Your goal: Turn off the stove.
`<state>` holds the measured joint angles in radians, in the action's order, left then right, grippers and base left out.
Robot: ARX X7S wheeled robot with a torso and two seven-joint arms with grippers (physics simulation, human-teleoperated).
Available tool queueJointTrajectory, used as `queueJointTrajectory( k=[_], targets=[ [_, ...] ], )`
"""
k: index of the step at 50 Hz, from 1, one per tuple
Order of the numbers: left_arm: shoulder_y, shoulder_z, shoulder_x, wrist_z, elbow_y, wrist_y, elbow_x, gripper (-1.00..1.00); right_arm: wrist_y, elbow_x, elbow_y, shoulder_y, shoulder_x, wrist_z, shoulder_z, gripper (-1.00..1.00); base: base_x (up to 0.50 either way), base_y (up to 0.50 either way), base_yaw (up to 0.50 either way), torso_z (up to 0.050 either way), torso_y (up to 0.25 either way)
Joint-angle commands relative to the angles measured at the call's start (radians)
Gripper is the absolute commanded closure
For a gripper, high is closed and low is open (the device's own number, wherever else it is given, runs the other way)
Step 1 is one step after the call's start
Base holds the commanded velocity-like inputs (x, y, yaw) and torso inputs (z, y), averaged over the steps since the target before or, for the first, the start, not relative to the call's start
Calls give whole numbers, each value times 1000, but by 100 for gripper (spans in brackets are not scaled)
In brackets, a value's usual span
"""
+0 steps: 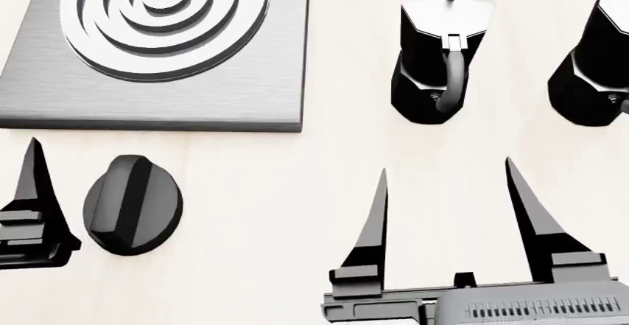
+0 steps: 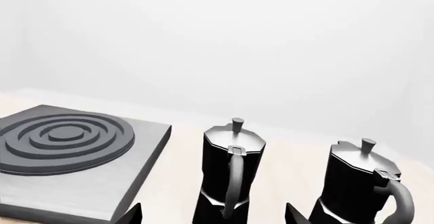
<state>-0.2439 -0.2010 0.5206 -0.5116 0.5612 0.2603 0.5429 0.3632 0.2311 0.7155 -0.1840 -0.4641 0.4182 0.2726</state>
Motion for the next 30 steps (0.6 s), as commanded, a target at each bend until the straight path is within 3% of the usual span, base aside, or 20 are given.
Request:
queueJointTrajectory(
  k=[1, 30],
  targets=[
    [-4, 32, -9, 27, 42, 14, 16, -100, 28, -11, 23, -31, 12, -23, -28, -100, 0, 0, 0, 0, 0],
    [-11, 60, 18, -3, 140, 45, 79, -100, 91, 0, 68, -94, -2, -22, -24, -100, 0, 0, 0, 0, 0]
  ],
)
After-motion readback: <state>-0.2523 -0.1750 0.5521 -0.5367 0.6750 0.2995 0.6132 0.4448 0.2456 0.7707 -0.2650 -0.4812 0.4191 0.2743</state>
